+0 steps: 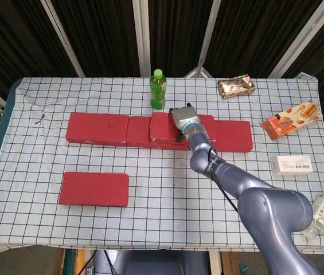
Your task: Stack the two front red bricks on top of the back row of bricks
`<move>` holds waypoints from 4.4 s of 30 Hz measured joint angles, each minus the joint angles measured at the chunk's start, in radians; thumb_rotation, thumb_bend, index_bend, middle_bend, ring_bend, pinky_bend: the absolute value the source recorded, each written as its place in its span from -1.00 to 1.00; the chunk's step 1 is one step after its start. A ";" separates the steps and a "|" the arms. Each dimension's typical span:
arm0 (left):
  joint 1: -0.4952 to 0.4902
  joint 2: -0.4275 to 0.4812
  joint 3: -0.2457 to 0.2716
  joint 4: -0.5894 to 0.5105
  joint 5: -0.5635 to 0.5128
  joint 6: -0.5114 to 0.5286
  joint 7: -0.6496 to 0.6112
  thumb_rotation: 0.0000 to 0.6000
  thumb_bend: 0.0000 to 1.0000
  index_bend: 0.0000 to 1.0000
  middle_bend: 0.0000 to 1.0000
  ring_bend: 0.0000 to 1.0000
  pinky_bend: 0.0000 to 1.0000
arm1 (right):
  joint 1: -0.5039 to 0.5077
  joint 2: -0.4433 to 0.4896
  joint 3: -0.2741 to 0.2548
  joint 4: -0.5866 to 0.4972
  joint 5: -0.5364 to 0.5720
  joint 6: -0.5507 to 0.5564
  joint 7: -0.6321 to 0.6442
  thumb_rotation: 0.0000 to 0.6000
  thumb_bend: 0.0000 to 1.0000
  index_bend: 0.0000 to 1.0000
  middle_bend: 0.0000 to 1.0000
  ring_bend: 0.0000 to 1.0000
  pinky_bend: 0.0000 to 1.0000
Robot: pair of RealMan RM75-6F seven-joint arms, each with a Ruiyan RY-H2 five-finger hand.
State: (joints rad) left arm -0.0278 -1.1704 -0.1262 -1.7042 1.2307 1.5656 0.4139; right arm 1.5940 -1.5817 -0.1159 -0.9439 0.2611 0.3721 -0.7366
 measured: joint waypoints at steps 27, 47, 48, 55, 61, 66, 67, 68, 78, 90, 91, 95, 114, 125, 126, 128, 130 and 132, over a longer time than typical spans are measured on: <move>-0.002 0.002 0.000 -0.001 -0.009 0.001 -0.001 1.00 -0.93 -0.84 -1.00 -1.00 -0.83 | 0.082 0.026 -0.127 -0.060 0.013 -0.009 0.145 1.00 -0.61 -1.00 -1.00 -1.00 -1.00; 0.004 0.000 0.004 0.044 0.060 0.031 -0.085 1.00 -0.88 -0.91 -1.00 -1.00 -0.82 | -0.021 0.338 -0.049 -0.524 -0.356 0.369 0.368 1.00 -0.62 -1.00 -1.00 -1.00 -1.00; 0.003 0.000 0.004 0.047 0.067 0.032 -0.092 1.00 -0.87 -0.93 -1.00 -1.00 -0.81 | -0.063 0.372 -0.043 -0.574 -0.435 0.437 0.403 1.00 -0.62 -1.00 -1.00 -1.00 -1.00; -0.008 -0.015 0.020 0.074 0.144 0.033 -0.132 1.00 -0.87 -0.98 -1.00 -1.00 -0.67 | -0.381 0.541 -0.048 -0.792 -0.874 0.759 0.579 1.00 -0.61 -1.00 -1.00 -1.00 -1.00; -0.016 -0.016 0.050 0.078 0.212 0.022 -0.184 1.00 -0.87 -0.93 -1.00 -0.95 -0.51 | -0.679 0.617 -0.103 -0.914 -1.184 0.996 0.667 1.00 -0.61 -1.00 -1.00 -1.00 -1.00; -0.018 -0.025 0.054 0.079 0.241 0.031 -0.213 1.00 -0.87 -0.96 -1.00 -0.97 -0.81 | -0.888 0.610 -0.149 -0.943 -1.321 1.157 0.666 1.00 -0.61 -1.00 -1.00 -1.00 -1.00; -0.018 -0.030 0.053 0.078 0.245 0.035 -0.226 1.00 -0.88 -0.98 -1.00 -0.99 -0.90 | -0.922 0.602 -0.155 -0.944 -1.338 1.182 0.662 1.00 -0.61 -1.00 -1.00 -1.00 -1.00; -0.017 -0.035 0.052 0.076 0.246 0.039 -0.240 1.00 -0.89 -0.99 -1.00 -1.00 -0.94 | -0.956 0.593 -0.161 -0.943 -1.356 1.207 0.659 1.00 -0.61 -1.00 -1.00 -1.00 -1.00; -0.033 -0.035 0.056 0.024 0.216 -0.033 -0.289 1.00 -1.00 -1.00 -1.00 -1.00 -1.00 | -1.241 0.477 -0.189 -0.882 -1.521 1.358 0.605 1.00 -0.62 -1.00 -1.00 -1.00 -1.00; -0.112 0.045 0.056 -0.131 0.130 -0.218 -0.163 1.00 -1.00 -1.00 -1.00 -1.00 -1.00 | -1.367 0.488 -0.138 -0.839 -1.631 1.375 0.664 1.00 -0.62 -1.00 -1.00 -1.00 -1.00; -0.122 0.053 0.055 -0.142 0.120 -0.236 -0.148 1.00 -1.00 -1.00 -1.00 -1.00 -1.00 | -1.373 0.493 -0.133 -0.839 -1.636 1.374 0.670 1.00 -0.62 -1.00 -1.00 -1.00 -1.00; -0.173 0.084 0.053 -0.197 0.069 -0.327 -0.089 1.00 -1.00 -1.00 -1.00 -1.00 -1.00 | -1.396 0.507 -0.114 -0.842 -1.649 1.357 0.681 1.00 -0.61 -1.00 -1.00 -1.00 -1.00; -0.456 0.009 0.043 -0.259 -0.207 -0.620 0.159 1.00 -1.00 -1.00 -1.00 -1.00 -1.00 | -1.441 0.522 -0.037 -0.867 -1.680 1.245 0.652 1.00 -0.61 -1.00 -1.00 -1.00 -1.00; -0.529 -0.113 0.084 -0.191 -0.258 -0.596 0.255 1.00 -1.00 -1.00 -1.00 -1.00 -1.00 | -1.473 0.534 0.003 -0.871 -1.700 1.214 0.658 1.00 -0.62 -1.00 -1.00 -1.00 -1.00; -0.532 -0.125 0.088 -0.182 -0.259 -0.587 0.261 1.00 -1.00 -1.00 -1.00 -1.00 -1.00 | -1.476 0.535 0.007 -0.872 -1.703 1.211 0.658 1.00 -0.62 -1.00 -1.00 -1.00 -1.00; -0.537 -0.141 0.093 -0.169 -0.258 -0.573 0.270 1.00 -1.00 -1.00 -1.00 -1.00 -1.00 | -1.481 0.536 0.013 -0.872 -1.706 1.208 0.658 1.00 -0.61 -1.00 -1.00 -1.00 -1.00; -0.541 -0.157 0.099 -0.154 -0.255 -0.558 0.278 1.00 -1.00 -1.00 -1.00 -1.00 -1.00 | -1.487 0.538 0.020 -0.872 -1.708 1.205 0.659 1.00 -0.61 -1.00 -1.00 -1.00 -1.00; -0.547 -0.168 0.104 -0.146 -0.255 -0.548 0.286 1.00 -1.00 -1.00 -1.00 -1.00 -0.99 | -1.492 0.539 0.027 -0.873 -1.708 1.203 0.660 1.00 -0.61 -1.00 -1.00 -1.00 -1.00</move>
State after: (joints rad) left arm -0.5747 -1.3386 -0.0223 -1.8504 0.9755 1.0177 0.7002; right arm 0.1023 -1.0423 -0.0892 -1.8165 -1.4469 1.5749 -0.0766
